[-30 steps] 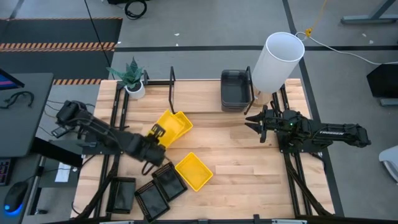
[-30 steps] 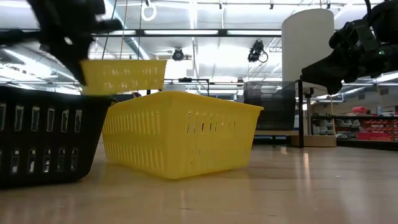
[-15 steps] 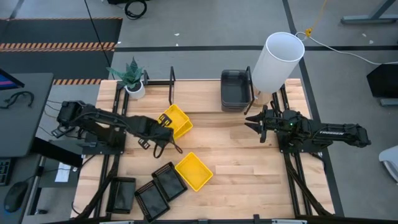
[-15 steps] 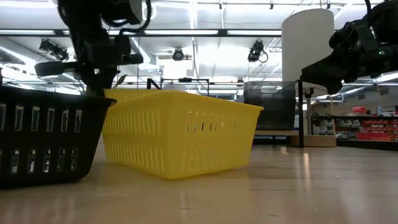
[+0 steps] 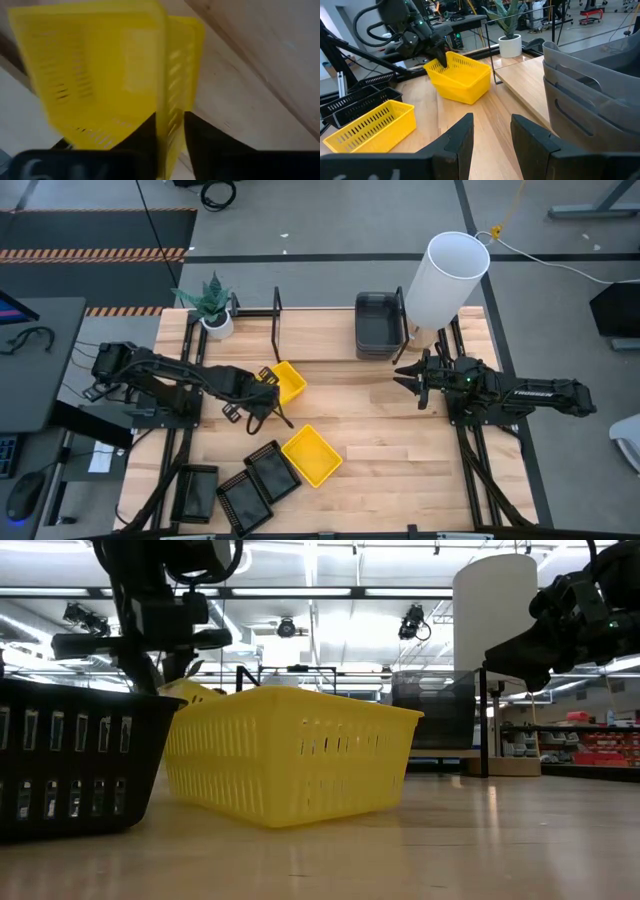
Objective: Stack baskets on shelf by color
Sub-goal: Stack the middle yellow bin on the top yellow bin, then stack the bottom yellow bin on the top yellow bin
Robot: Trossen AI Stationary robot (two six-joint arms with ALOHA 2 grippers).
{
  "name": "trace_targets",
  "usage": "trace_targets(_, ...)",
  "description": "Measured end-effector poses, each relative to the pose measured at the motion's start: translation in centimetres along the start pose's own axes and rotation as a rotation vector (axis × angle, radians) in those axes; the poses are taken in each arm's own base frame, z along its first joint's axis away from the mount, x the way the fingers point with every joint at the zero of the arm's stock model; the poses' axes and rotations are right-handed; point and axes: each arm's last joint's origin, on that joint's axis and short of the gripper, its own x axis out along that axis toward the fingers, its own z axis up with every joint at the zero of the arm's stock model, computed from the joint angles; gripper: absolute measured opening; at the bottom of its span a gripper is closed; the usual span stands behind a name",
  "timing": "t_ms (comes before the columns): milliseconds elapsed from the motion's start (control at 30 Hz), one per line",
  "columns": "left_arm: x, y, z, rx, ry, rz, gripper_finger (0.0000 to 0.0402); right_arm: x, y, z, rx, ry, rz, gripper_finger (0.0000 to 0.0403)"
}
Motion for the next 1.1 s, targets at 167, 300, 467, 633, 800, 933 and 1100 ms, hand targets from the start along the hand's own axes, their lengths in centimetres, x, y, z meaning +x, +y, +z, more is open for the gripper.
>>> trace_targets(167,-1.3,1.1,0.4,-0.122,-0.003,0.074,0.0152,0.0,0.0,0.0,0.0,0.0,0.0,0.0135)
trace_targets(300,-2.6,2.1,0.8,-0.27,-0.048,0.108,0.018,0.0,0.0,0.0,0.0,0.0,0.001,0.0135)
trace_targets(467,-2.8,2.1,1.1,-0.454,-0.076,0.105,0.0185,0.0,0.0,0.0,0.0,0.0,0.0,0.0135)
trace_targets(633,-3.3,1.3,2.2,-0.485,-0.12,0.126,0.0161,0.0,0.0,0.0,0.0,0.0,0.0,0.0135)
trace_targets(800,-3.4,1.1,2.4,-0.5,-0.122,0.134,0.0138,0.0,0.0,0.0,0.0,0.0,0.0,0.0135)
trace_targets(933,-3.5,1.2,2.7,-0.599,-0.183,0.096,0.0128,0.0,0.0,0.0,0.0,0.0,0.0,0.0135)
trace_targets(1100,-3.8,1.8,4.6,-0.738,-0.419,-0.018,0.0121,0.0,0.0,0.0,0.0,0.0,0.0,0.0135)
